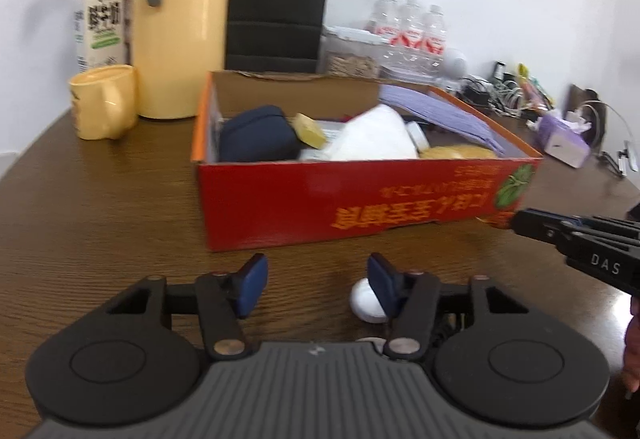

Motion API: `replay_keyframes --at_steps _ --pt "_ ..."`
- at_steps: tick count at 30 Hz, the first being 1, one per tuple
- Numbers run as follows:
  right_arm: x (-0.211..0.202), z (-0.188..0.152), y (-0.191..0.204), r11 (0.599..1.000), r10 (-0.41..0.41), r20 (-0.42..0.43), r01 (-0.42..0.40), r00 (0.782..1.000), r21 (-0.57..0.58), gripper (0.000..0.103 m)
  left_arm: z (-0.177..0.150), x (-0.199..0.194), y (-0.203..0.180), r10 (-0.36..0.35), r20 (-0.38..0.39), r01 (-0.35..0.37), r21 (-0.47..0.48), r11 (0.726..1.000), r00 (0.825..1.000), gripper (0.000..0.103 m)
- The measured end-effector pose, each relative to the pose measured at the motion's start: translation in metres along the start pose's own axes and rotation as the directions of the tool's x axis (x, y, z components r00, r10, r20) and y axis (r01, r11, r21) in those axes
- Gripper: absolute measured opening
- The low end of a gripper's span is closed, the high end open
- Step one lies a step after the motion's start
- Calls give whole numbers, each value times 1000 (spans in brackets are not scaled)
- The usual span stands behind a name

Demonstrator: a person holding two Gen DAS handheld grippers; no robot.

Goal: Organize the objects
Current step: 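Grasp the small white round lid with the left gripper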

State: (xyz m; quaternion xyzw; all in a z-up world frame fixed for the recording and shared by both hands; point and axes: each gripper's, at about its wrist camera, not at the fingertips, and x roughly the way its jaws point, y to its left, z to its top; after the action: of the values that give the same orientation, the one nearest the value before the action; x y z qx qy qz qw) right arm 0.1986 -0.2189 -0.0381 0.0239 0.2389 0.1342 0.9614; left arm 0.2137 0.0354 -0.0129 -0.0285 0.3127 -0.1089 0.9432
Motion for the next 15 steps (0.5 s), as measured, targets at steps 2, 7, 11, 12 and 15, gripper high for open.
replay_keyframes --at_steps 2,7,11,12,15 --pt "-1 0 1 1000 9 4 -9 1000 -1 10 -1 4 -2 -33 -18 33 -2 999 999 48" --pt "-4 0 2 999 32 15 -32 999 -4 10 -3 9 -9 -60 -40 60 5 998 997 42" --pt "-5 0 3 999 44 16 -44 999 -6 10 -4 10 -15 -71 -47 71 1 997 996 23" --pt "-5 0 3 999 47 17 -47 999 -7 10 -4 9 -16 -74 -46 74 3 997 996 21" --pt "-6 0 3 999 54 19 -54 998 -10 10 -6 10 -22 -79 -50 80 17 997 996 12"
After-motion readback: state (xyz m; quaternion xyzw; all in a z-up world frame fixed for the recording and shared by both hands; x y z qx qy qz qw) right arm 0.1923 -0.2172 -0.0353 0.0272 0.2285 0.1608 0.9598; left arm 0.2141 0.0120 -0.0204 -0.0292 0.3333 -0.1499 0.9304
